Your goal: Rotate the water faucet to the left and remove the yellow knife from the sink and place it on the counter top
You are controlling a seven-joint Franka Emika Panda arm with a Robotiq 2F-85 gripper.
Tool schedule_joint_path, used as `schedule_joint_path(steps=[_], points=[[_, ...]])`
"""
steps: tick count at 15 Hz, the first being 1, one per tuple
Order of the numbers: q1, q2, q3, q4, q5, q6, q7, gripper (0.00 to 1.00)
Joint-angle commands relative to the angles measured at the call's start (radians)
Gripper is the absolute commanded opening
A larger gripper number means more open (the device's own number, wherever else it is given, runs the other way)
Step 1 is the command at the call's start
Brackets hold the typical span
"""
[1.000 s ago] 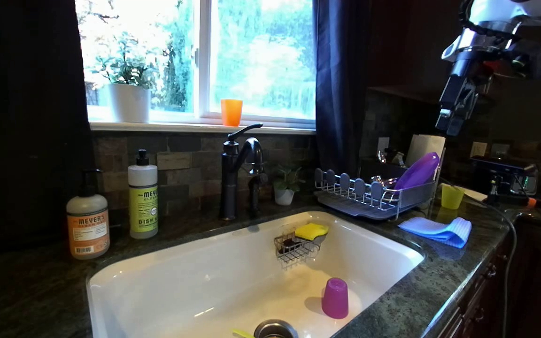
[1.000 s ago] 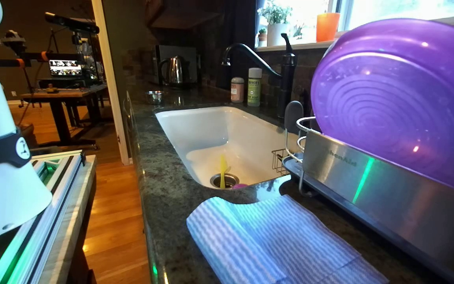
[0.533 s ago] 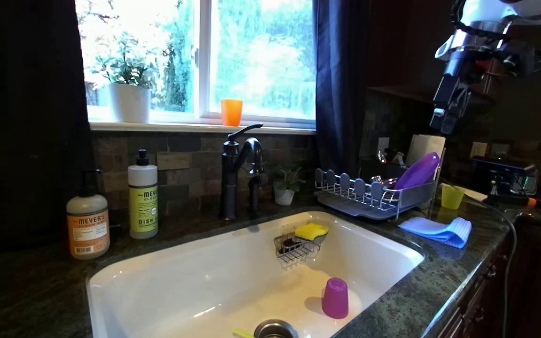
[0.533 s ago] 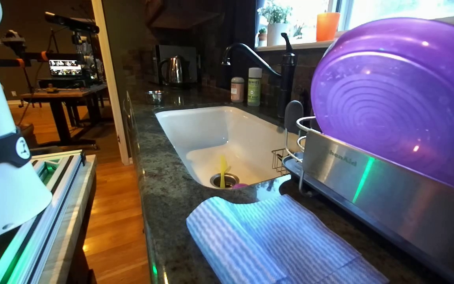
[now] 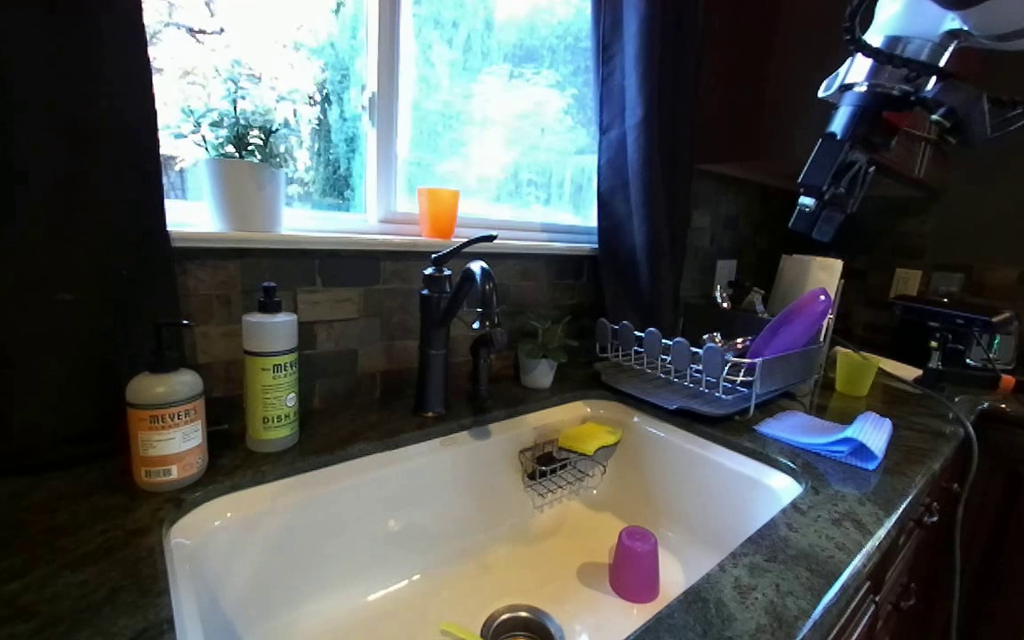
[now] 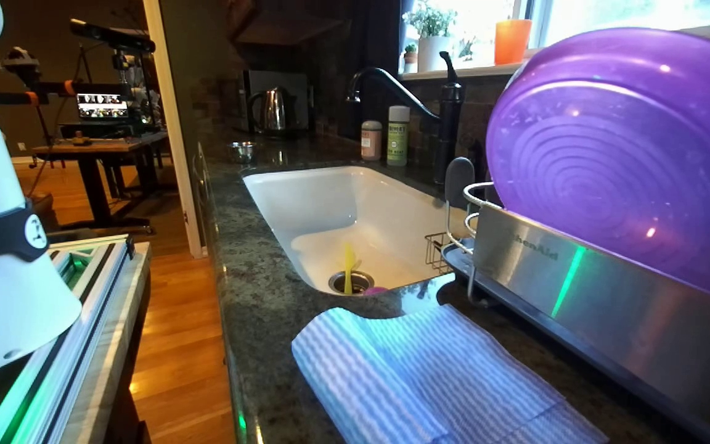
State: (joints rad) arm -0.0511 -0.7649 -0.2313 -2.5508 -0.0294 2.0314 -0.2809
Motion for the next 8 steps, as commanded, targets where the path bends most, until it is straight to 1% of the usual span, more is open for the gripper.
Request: schedule_joint_path(steps=[1,2,4,6,8], points=[[0.044,0.139,-0.043,0.104,0.053,0.131,-0.068,1.00],[0.066,0.186,-0.055,0.142,0.079,0.172,-0.090,1.00],[0.134,0.284,-0.083,0.225,0.162,0.239,-0.157,1.00],[0.201,0.368,-0.102,0.305,0.275,0.258,-0.231,1.00],[0.257,0.444,-0.094,0.372,0.400,0.249,-0.297,1.00]])
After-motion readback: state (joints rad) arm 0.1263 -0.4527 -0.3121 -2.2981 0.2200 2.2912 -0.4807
